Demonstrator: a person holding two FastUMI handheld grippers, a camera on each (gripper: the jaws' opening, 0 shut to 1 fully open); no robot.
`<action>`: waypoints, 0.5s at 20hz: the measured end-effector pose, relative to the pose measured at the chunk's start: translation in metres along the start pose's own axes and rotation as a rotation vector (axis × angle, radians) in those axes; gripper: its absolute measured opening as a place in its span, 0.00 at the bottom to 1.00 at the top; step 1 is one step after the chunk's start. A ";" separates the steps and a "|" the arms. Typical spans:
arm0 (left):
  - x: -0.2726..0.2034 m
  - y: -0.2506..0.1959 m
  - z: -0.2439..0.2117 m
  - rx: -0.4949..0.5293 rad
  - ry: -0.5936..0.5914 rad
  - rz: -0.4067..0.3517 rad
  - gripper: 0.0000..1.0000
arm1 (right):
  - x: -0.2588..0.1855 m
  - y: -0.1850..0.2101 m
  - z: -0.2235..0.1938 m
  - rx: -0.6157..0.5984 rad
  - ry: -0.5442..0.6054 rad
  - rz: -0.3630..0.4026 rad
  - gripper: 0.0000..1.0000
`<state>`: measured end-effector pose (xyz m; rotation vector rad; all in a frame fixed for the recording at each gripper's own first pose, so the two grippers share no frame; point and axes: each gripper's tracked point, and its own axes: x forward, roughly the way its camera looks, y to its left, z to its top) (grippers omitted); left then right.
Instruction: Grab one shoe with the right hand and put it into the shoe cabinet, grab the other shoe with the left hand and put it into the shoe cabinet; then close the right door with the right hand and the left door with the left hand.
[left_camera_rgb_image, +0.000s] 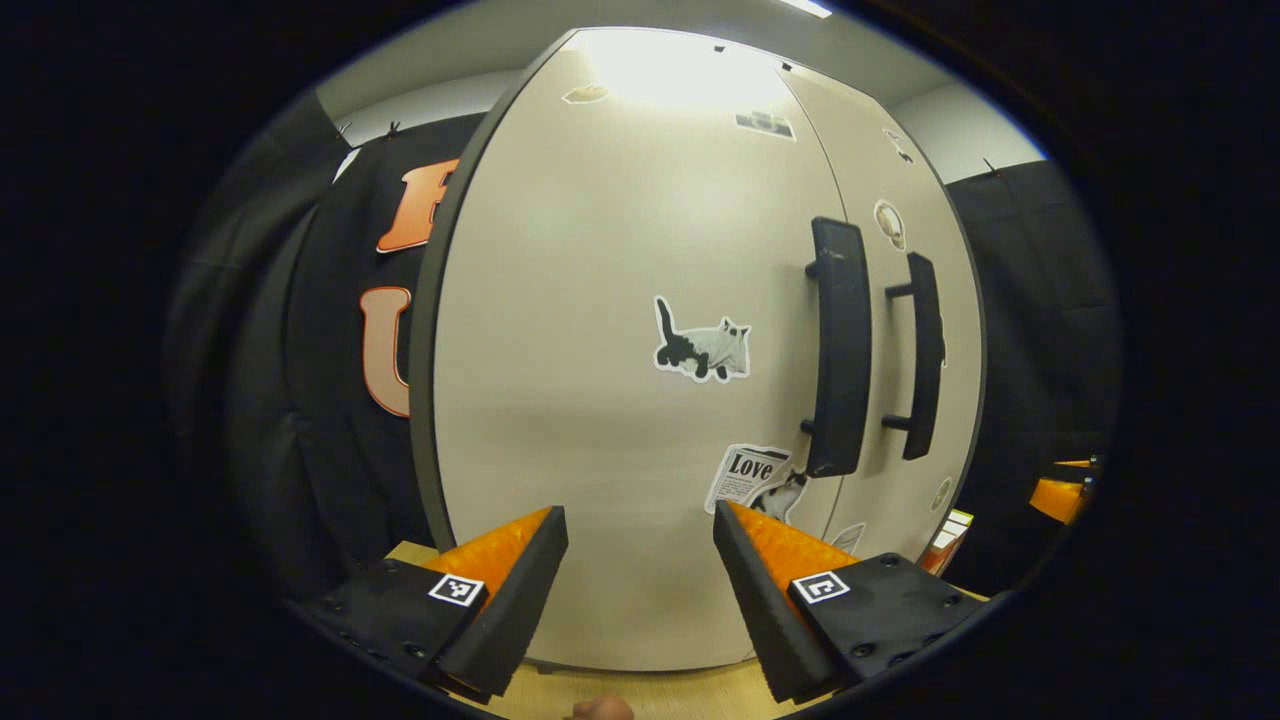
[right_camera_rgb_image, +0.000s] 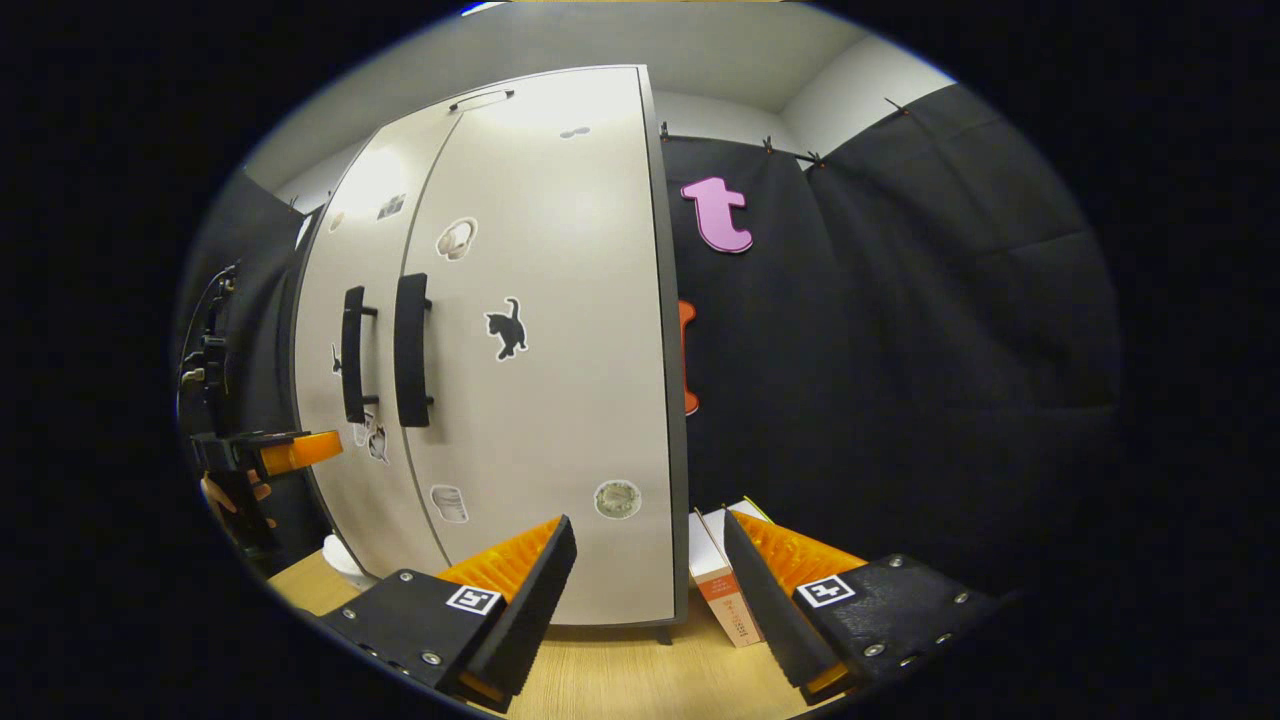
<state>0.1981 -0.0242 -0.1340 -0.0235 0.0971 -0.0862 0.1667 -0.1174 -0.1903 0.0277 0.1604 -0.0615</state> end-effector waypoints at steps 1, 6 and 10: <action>-0.010 0.003 0.007 0.008 -0.005 0.002 0.96 | -0.005 0.001 0.008 -0.007 -0.007 0.000 0.92; -0.075 0.031 0.025 0.114 0.028 0.093 0.96 | -0.040 0.026 0.051 -0.018 -0.041 0.056 0.92; -0.119 0.049 0.033 0.123 0.028 0.129 0.96 | -0.068 0.040 0.081 -0.038 -0.084 0.083 0.92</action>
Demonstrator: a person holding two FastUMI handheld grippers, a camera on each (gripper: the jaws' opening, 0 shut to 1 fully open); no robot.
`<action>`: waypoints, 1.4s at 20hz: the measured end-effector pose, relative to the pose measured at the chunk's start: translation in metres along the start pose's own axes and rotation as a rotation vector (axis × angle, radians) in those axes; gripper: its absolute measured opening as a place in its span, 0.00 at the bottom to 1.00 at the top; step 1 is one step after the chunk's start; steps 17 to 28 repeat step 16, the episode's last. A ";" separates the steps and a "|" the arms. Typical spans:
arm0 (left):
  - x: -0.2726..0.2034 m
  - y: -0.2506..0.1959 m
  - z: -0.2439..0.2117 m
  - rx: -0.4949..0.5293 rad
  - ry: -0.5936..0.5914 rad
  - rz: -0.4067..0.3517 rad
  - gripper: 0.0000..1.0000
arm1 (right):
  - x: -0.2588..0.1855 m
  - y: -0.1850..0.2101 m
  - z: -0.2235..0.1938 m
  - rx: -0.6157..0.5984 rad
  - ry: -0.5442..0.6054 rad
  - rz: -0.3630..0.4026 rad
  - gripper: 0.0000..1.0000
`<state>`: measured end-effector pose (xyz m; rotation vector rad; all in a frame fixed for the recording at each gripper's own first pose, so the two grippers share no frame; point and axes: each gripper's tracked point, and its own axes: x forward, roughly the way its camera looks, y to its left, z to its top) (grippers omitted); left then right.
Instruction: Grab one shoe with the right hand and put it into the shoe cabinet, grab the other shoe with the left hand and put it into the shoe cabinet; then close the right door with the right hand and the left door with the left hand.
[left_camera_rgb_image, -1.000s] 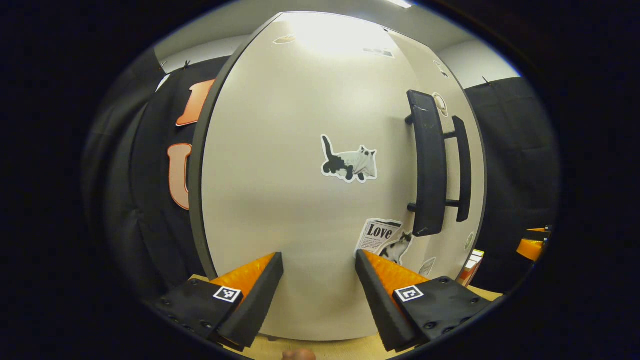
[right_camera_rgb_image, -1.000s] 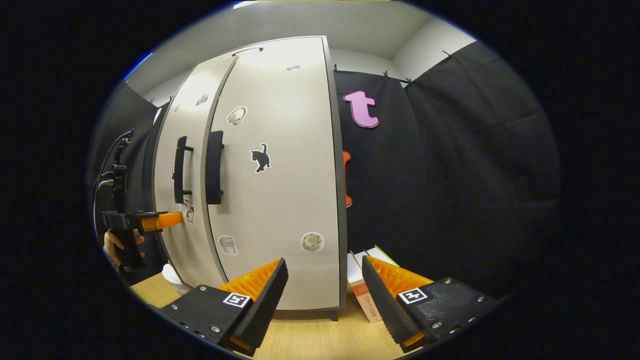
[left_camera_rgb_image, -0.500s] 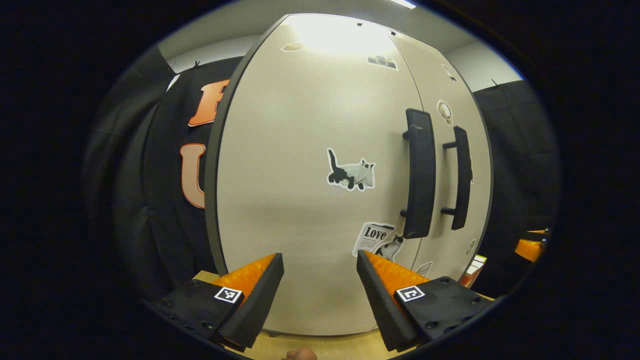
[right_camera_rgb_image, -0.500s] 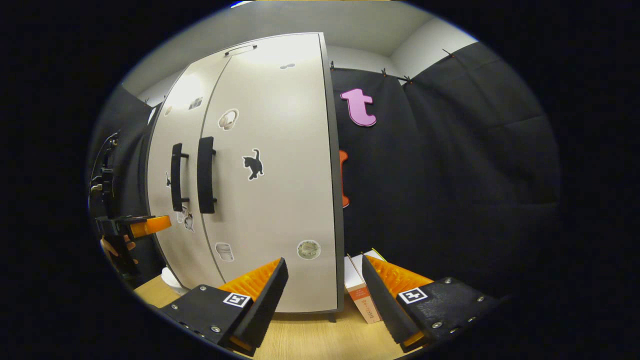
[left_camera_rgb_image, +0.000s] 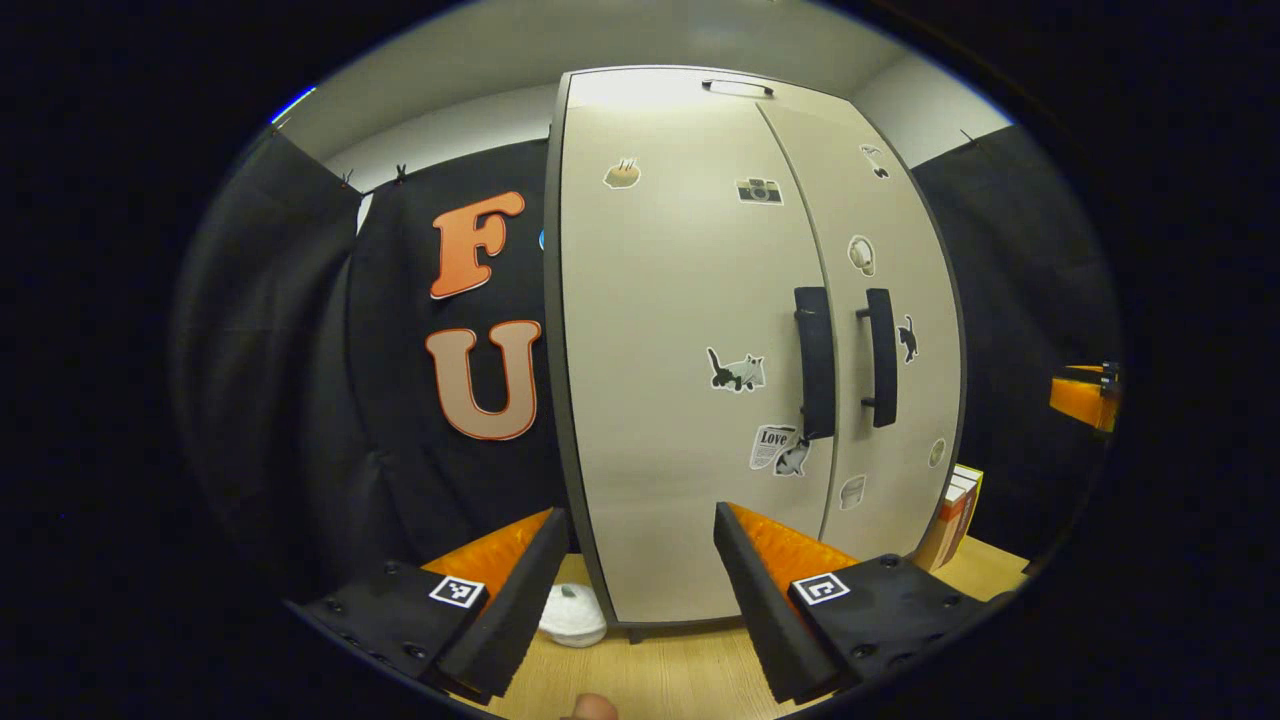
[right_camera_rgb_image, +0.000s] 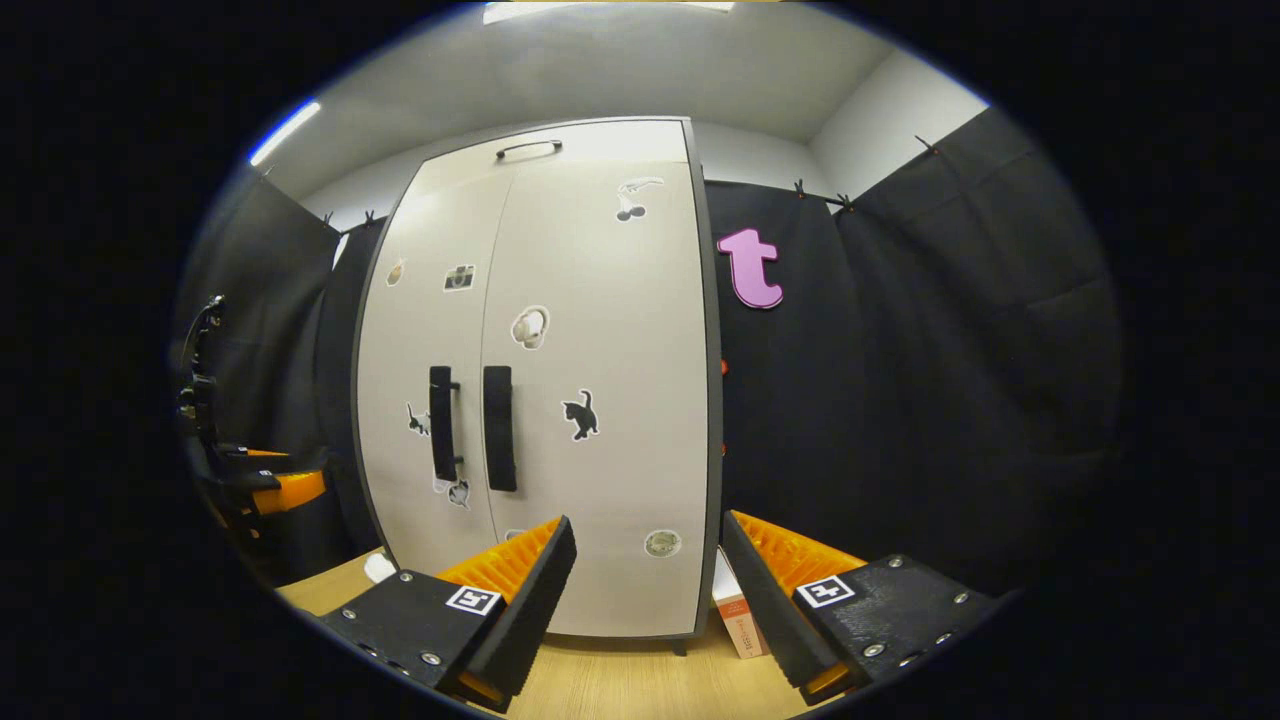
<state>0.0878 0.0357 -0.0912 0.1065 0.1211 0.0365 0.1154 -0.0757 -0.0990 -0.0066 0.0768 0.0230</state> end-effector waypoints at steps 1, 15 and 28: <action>-0.005 0.007 0.004 -0.010 -0.015 0.009 0.95 | -0.006 0.002 0.006 -0.002 -0.009 0.001 0.92; -0.052 0.081 0.049 -0.120 -0.076 0.092 0.94 | -0.024 0.009 0.012 0.005 -0.019 0.006 0.92; -0.043 0.088 0.054 -0.118 -0.075 0.099 0.96 | -0.024 0.013 0.012 0.004 -0.020 0.013 0.92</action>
